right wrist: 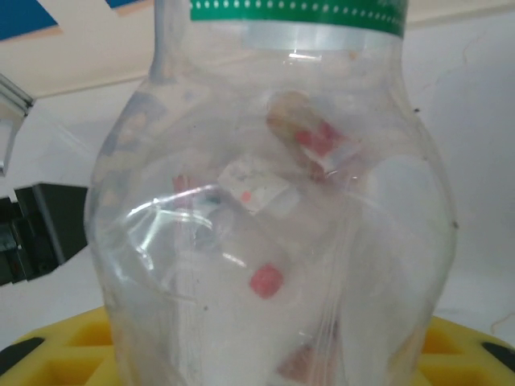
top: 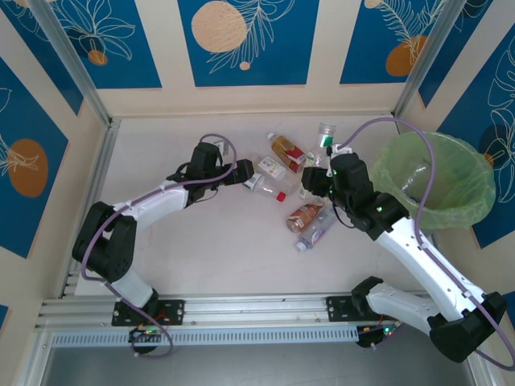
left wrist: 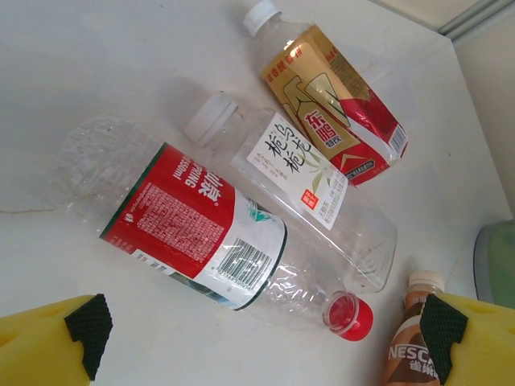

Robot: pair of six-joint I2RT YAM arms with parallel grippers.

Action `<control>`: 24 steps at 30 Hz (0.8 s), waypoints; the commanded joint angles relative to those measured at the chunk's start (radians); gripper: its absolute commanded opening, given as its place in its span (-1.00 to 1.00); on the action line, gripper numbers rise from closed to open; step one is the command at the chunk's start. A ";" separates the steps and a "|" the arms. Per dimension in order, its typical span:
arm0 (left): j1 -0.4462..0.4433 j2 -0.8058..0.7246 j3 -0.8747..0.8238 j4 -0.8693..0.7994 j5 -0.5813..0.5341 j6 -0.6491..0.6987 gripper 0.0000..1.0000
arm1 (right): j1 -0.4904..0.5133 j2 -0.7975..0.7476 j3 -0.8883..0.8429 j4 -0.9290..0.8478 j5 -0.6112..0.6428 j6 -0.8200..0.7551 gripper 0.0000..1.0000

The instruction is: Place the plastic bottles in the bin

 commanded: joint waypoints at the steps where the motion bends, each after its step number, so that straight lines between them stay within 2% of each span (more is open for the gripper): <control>1: -0.004 0.022 0.044 -0.007 -0.021 -0.030 0.99 | -0.038 -0.020 0.037 0.029 0.011 -0.062 0.00; 7: -0.004 0.044 0.056 -0.010 0.000 -0.046 0.99 | -0.141 -0.049 0.079 0.069 0.015 -0.092 -0.01; 16: -0.004 0.062 0.062 -0.022 -0.003 -0.054 0.99 | -0.385 -0.117 0.171 0.035 -0.171 -0.127 0.00; 24: -0.003 0.084 0.077 -0.026 0.015 -0.058 0.99 | -0.518 -0.137 0.184 0.010 -0.182 -0.183 0.00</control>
